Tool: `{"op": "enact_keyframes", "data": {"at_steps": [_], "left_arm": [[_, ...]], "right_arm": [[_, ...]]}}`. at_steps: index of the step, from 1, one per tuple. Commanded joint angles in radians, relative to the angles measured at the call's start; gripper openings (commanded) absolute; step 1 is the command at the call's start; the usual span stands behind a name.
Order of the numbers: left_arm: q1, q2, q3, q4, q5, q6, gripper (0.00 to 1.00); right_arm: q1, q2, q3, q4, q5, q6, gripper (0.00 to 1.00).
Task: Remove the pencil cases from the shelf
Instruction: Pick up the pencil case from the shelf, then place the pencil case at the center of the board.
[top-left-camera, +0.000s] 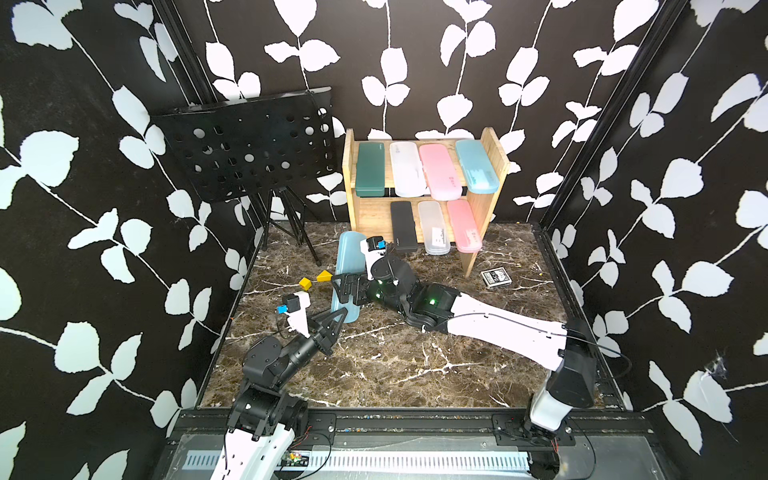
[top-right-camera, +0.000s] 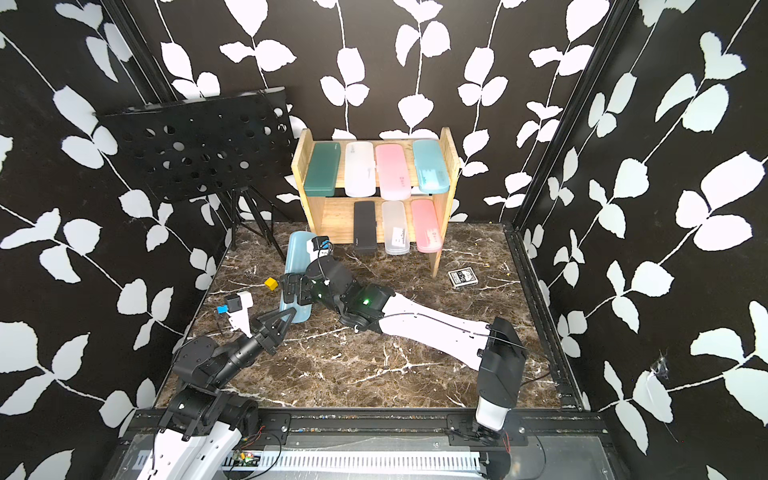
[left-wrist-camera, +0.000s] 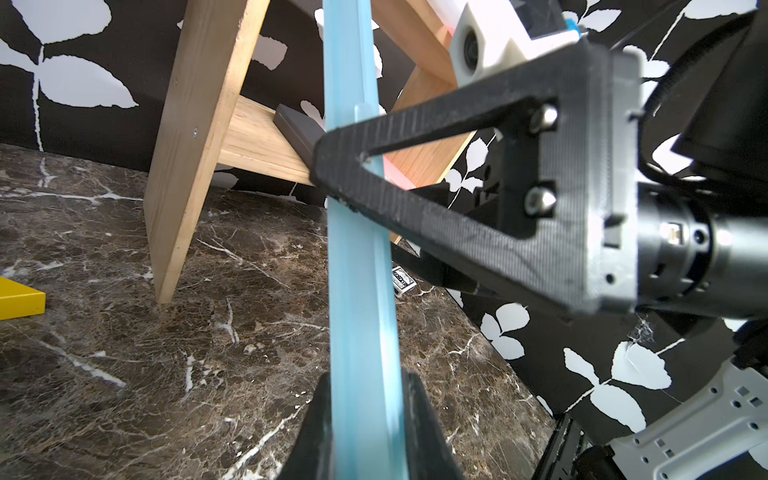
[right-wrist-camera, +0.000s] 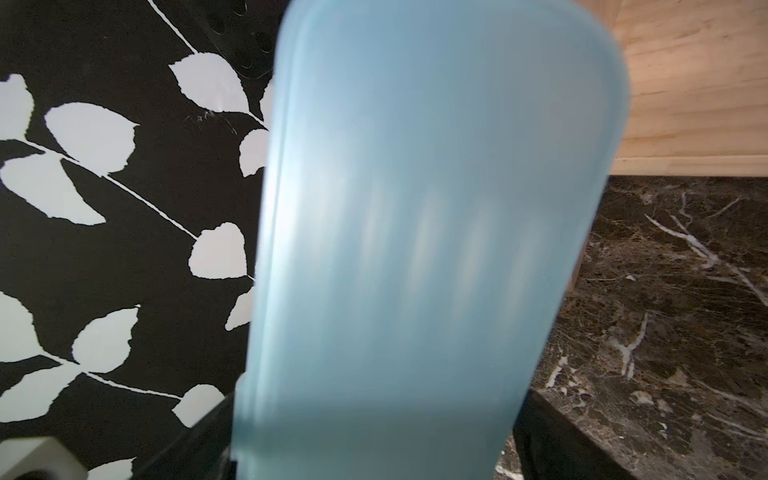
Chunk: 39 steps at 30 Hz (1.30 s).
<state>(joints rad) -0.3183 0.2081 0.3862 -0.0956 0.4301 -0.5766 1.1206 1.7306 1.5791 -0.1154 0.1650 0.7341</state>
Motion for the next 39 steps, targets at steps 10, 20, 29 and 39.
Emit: {"op": "enact_keyframes", "data": {"at_steps": [10, 20, 29, 39], "left_arm": [[-0.004, -0.027, 0.008, 0.026, -0.023, 0.006, 0.40], [-0.004, 0.020, 0.076, -0.113, -0.146, 0.046, 0.94], [-0.004, 0.104, 0.030, 0.003, -0.152, 0.001, 0.95], [-0.004, 0.128, 0.005, 0.028, -0.149, 0.022, 0.95]], "right_arm": [[-0.003, -0.022, 0.024, -0.026, 0.029, -0.005, 0.59], [-0.034, -0.263, -0.250, -0.369, 0.120, -0.091, 0.59], [-0.219, -0.533, -0.635, -0.626, 0.060, -0.144, 0.62], [-0.503, -0.542, -0.735, -0.659, 0.036, -0.254, 0.63]]}}
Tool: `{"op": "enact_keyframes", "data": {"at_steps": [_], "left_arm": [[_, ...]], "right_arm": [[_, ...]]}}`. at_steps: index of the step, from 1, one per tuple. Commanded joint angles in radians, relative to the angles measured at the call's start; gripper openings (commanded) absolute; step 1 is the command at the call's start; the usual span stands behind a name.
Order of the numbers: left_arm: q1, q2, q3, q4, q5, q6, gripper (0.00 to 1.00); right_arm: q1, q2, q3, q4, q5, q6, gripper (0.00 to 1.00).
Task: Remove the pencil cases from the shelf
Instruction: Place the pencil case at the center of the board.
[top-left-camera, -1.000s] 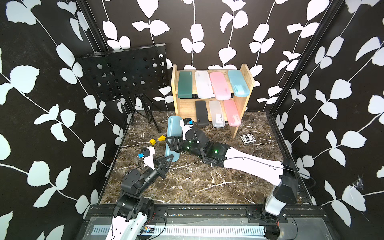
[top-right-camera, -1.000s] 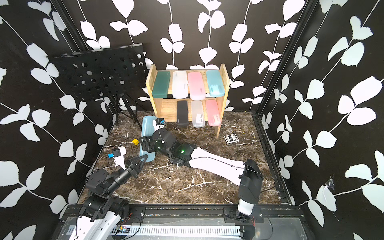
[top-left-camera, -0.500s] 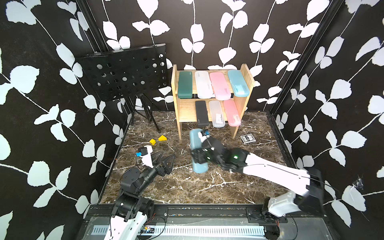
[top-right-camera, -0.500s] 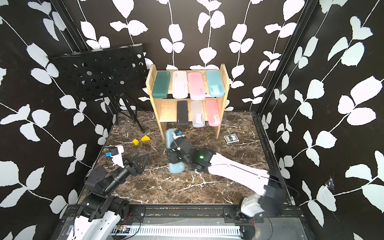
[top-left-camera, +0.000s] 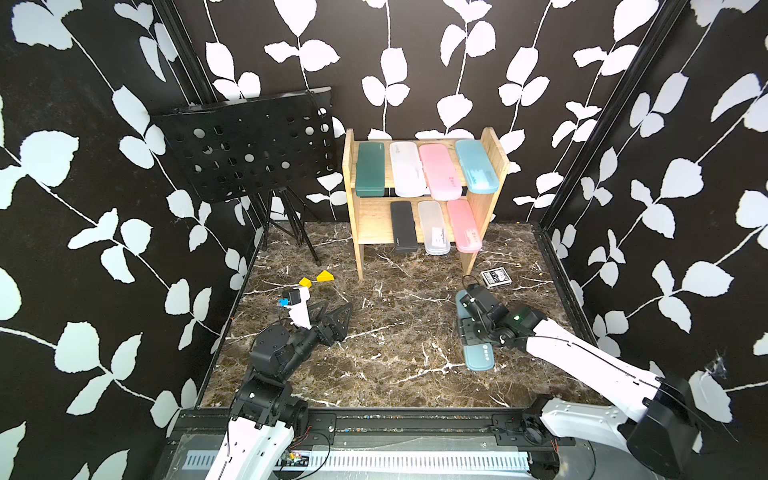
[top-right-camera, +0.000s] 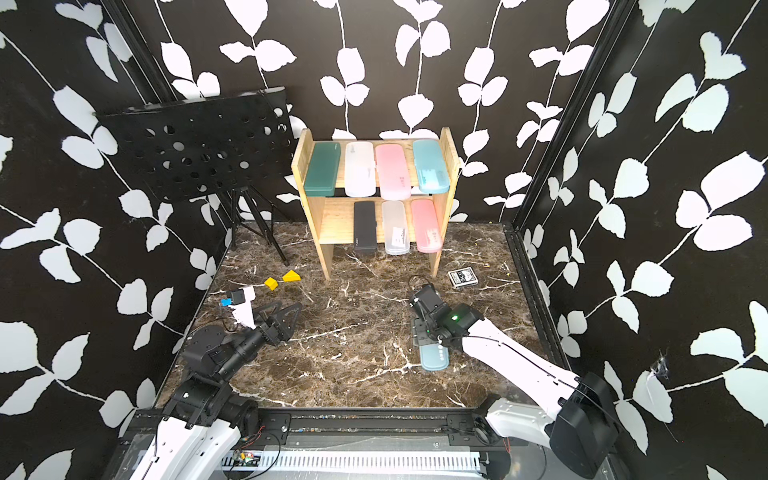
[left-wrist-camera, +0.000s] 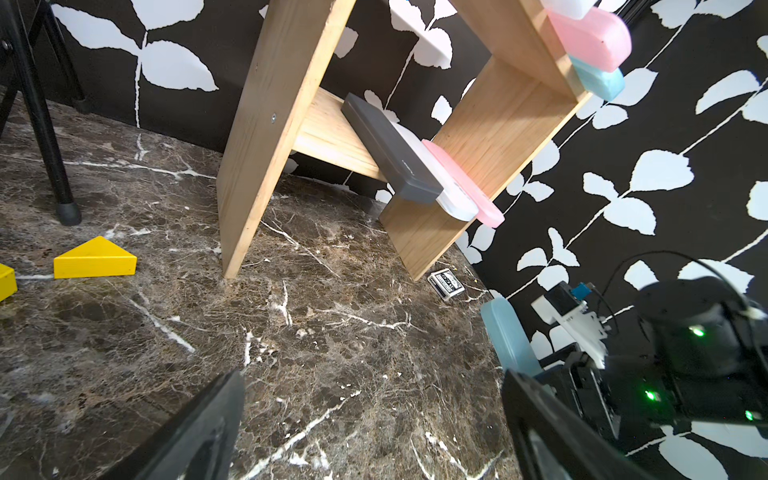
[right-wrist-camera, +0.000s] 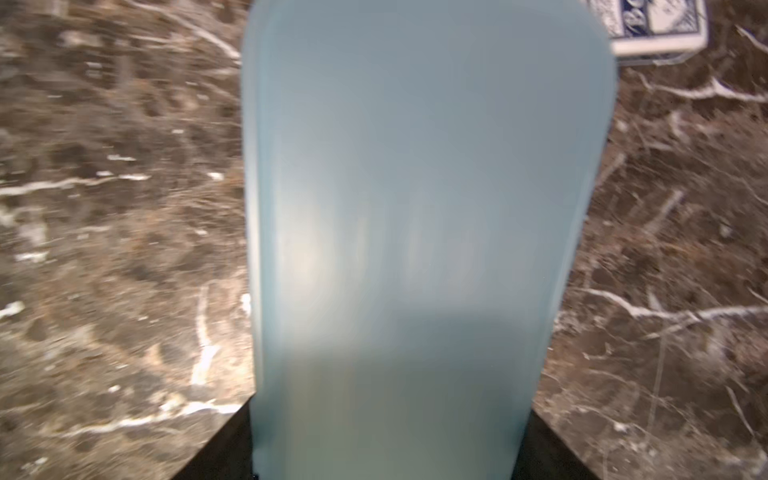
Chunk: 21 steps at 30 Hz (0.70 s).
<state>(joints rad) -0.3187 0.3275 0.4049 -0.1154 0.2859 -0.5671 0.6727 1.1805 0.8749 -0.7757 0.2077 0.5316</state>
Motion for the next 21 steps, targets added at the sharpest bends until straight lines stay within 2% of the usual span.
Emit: {"op": "enact_keyframes", "data": {"at_steps": [1, 10, 12, 15, 21], "left_arm": [[-0.004, 0.011, -0.016, 0.051, -0.002, 0.012, 0.96], [-0.003, 0.014, -0.037, 0.071, 0.001, 0.013, 0.96], [-0.003, 0.020, -0.037, 0.071, 0.002, 0.019, 0.96], [-0.003, 0.032, -0.041, 0.079, 0.001, 0.022, 0.97], [-0.003, 0.041, -0.039, 0.082, 0.001, 0.023, 0.97]], "right_arm": [[-0.082, 0.018, -0.034, 0.013, -0.021, -0.072, 0.63], [-0.314, 0.099, -0.095, 0.164, -0.126, -0.266, 0.63], [-0.368, 0.122, -0.091, 0.179, -0.197, -0.289, 0.64], [-0.403, 0.175, -0.069, 0.196, -0.216, -0.331, 0.64], [-0.461, 0.350, 0.027, 0.114, -0.238, -0.458, 0.66]]}}
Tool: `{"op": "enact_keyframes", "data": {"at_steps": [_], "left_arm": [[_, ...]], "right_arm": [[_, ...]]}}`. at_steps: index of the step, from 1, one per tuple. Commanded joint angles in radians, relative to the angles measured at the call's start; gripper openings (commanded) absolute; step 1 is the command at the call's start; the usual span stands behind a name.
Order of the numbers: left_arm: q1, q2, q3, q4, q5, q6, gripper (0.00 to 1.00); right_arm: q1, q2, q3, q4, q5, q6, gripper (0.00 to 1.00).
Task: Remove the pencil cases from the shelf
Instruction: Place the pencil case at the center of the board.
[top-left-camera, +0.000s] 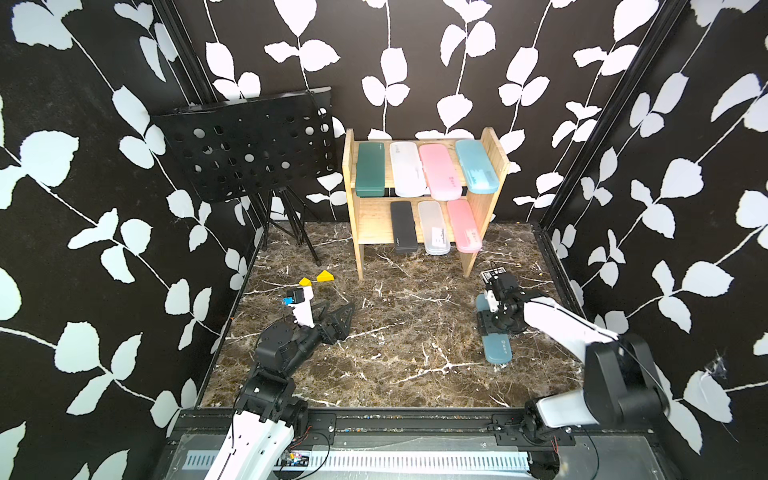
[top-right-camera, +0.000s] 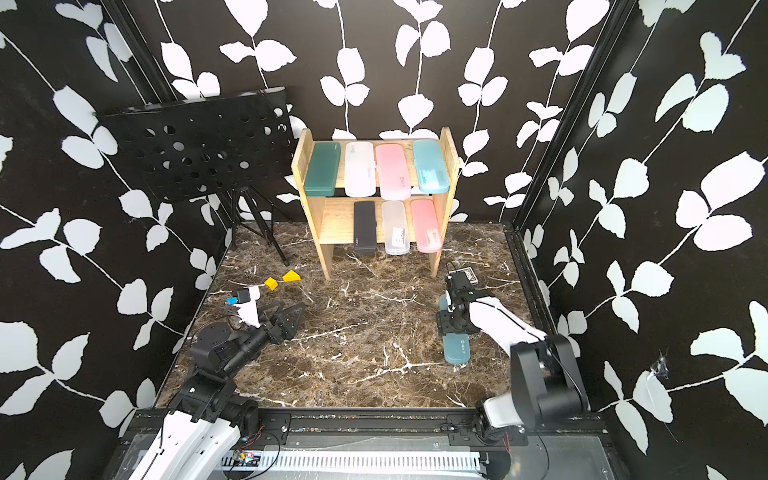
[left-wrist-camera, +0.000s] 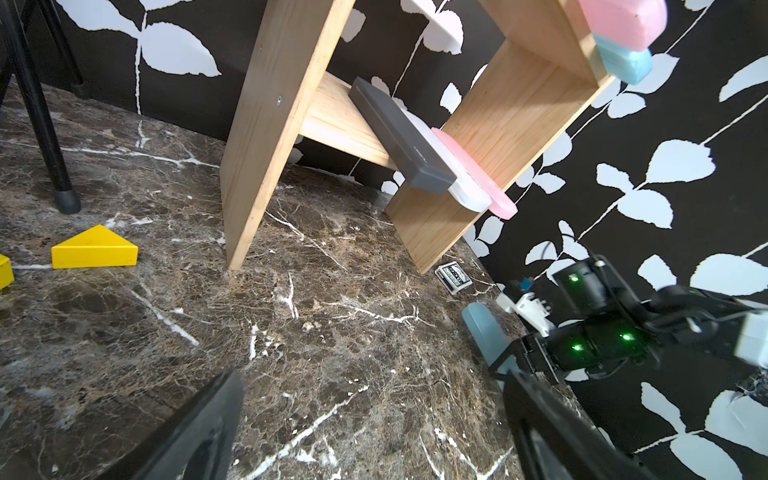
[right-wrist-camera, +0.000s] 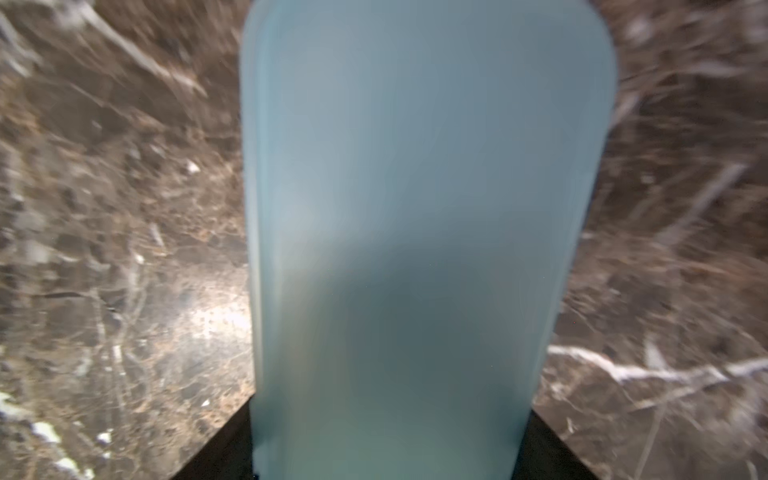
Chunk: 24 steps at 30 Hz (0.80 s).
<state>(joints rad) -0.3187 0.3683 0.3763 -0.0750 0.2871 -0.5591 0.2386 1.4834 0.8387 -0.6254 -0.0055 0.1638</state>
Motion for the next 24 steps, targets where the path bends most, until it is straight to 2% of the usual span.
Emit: {"op": "enact_keyframes", "data": {"at_steps": [1, 11, 15, 20, 24], "left_arm": [[-0.003, 0.001, -0.010, 0.041, -0.002, 0.016, 0.97], [-0.003, 0.033, -0.012, 0.053, -0.005, 0.022, 0.97], [-0.004, 0.055, -0.010, 0.072, 0.006, 0.015, 0.97], [-0.003, 0.061, -0.006, 0.075, 0.014, 0.007, 0.98], [-0.003, 0.078, 0.007, 0.087, 0.034, -0.013, 0.99]], "right_arm": [[-0.036, 0.064, 0.073, -0.042, -0.025, -0.104, 0.66], [-0.112, 0.108, 0.087, -0.063, -0.008, -0.130, 0.68], [-0.116, 0.159, 0.106, -0.082, 0.000, -0.125, 0.83], [-0.116, 0.151, 0.104, -0.079, 0.000, -0.128, 0.96], [-0.116, 0.066, 0.082, -0.042, 0.000, -0.121, 1.00]]}}
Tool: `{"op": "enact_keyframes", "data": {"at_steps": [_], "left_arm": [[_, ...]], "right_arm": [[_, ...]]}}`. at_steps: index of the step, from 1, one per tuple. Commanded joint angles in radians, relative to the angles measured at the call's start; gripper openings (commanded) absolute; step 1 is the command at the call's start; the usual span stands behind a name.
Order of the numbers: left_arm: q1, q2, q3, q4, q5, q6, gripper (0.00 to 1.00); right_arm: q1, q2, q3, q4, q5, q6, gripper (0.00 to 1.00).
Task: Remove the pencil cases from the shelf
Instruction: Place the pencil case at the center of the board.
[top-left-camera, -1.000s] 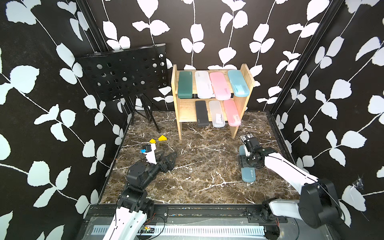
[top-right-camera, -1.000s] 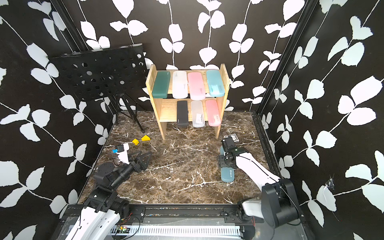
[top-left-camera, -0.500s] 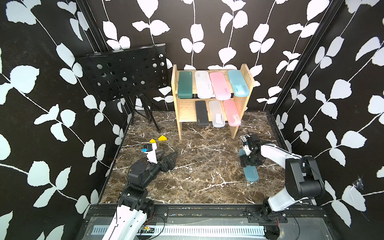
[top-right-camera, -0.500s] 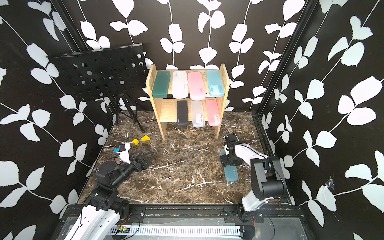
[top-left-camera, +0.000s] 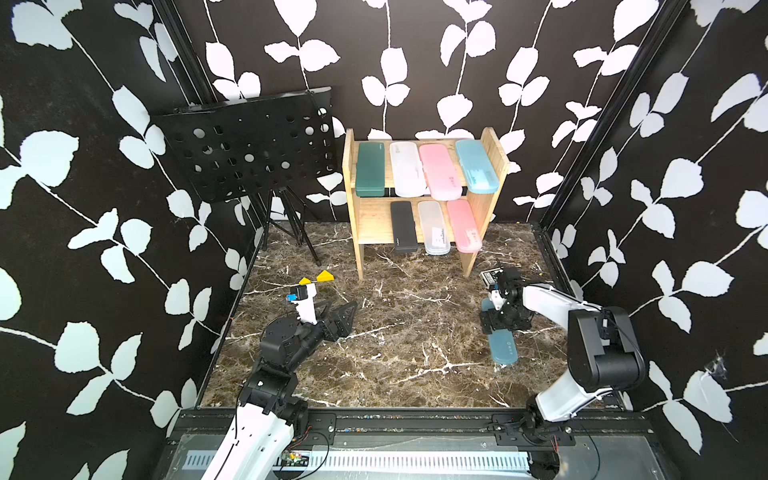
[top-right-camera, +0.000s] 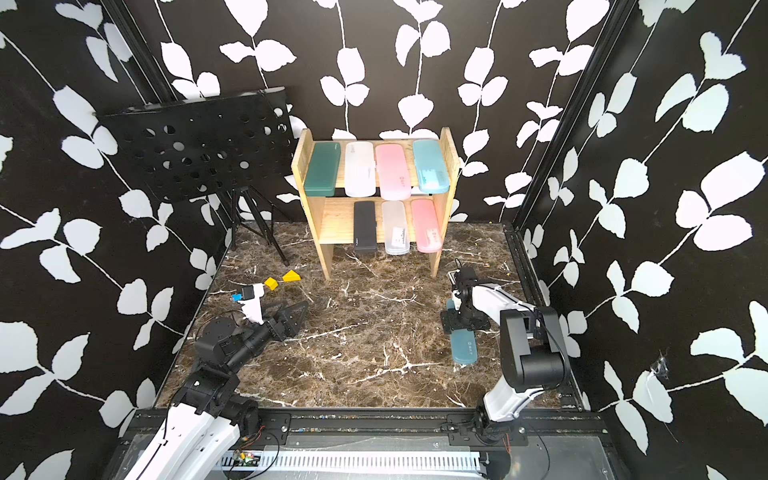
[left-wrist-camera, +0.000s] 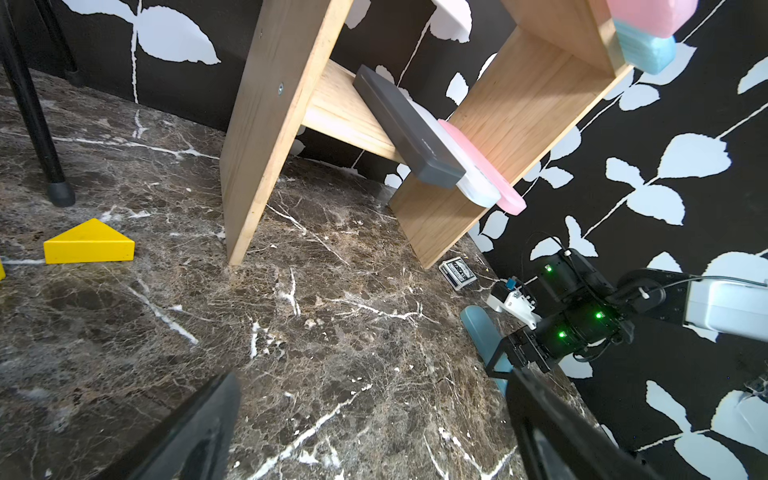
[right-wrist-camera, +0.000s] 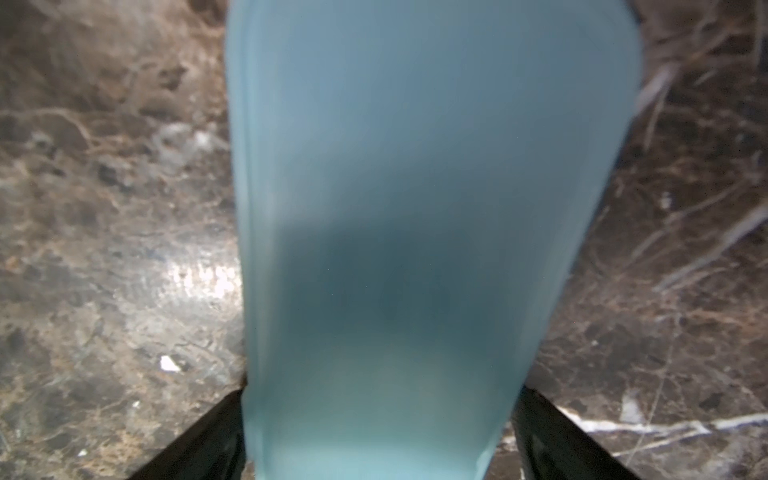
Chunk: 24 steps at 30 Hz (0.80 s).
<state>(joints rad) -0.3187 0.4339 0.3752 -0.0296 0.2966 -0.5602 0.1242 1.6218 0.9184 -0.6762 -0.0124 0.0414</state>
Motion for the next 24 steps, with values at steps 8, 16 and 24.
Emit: {"op": "enact_keyframes", "data": {"at_steps": [8, 16, 24], "left_arm": [[-0.006, 0.202, 0.046, 0.269, 0.136, -0.304, 0.99], [-0.114, 0.468, 0.268, 0.304, 0.121, -0.404, 0.99], [-0.170, 0.749, 0.385, 0.484, 0.086, -0.498, 0.99]], "right_arm": [[0.065, -0.487, -0.035, 0.082, 0.023, 0.177, 1.00], [0.147, -0.608, 0.110, -0.093, 0.079, 0.344, 0.99], [0.205, -0.606, 0.131, -0.088, 0.048, 0.374, 0.99]]}}
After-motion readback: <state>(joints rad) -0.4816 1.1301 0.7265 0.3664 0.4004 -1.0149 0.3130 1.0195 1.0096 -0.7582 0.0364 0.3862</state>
